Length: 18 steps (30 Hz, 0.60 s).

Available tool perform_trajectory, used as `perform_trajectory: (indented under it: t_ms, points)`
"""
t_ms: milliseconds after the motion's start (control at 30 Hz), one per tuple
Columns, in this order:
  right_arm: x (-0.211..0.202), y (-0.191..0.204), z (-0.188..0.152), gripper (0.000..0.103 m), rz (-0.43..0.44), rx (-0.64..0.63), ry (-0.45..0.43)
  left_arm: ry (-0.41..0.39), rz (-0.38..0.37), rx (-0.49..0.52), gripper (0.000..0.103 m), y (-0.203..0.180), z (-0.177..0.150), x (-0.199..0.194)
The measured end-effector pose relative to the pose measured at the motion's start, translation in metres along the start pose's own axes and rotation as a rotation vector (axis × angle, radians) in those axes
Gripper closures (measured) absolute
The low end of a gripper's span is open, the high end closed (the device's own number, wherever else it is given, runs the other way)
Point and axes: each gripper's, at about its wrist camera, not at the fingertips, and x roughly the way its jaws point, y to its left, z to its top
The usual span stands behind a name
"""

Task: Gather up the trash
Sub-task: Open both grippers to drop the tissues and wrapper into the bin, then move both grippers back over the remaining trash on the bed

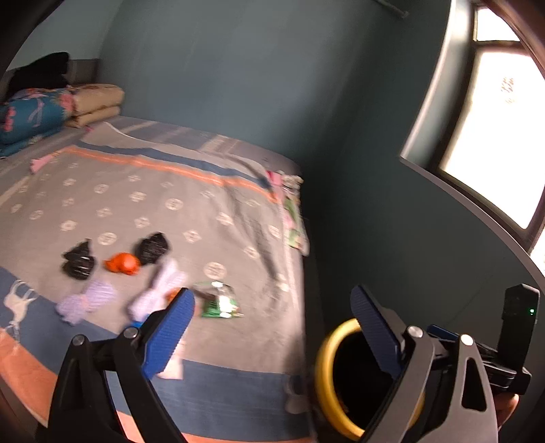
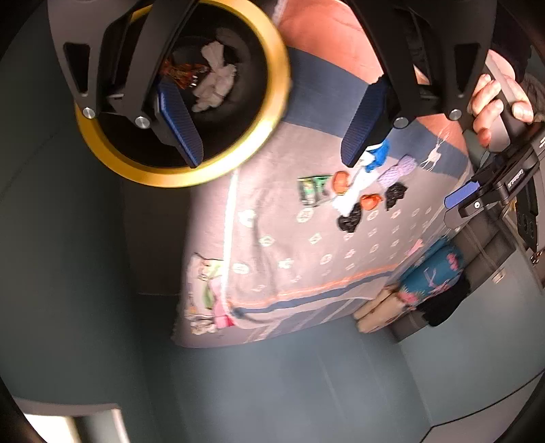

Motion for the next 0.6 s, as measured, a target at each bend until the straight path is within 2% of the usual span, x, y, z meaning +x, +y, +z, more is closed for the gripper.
perform_trajectory:
  t_ms: [267,400,600]
  points:
    - [0.032,0.053,0.014,0.02,0.075,-0.061,0.027,-0.055,0.145,-0.06,0.01,0.075,0.015,-0.026]
    - [0.052,0.078,0.02,0.02,0.102,-0.079,0.045,-0.059,0.191,-0.117,0.01,0.11,0.018,-0.029]
    - [0.088,0.107,0.023,0.02,0.133,-0.115,0.071,-0.034,0.286,-0.142,0.01,0.152,0.013,-0.017]
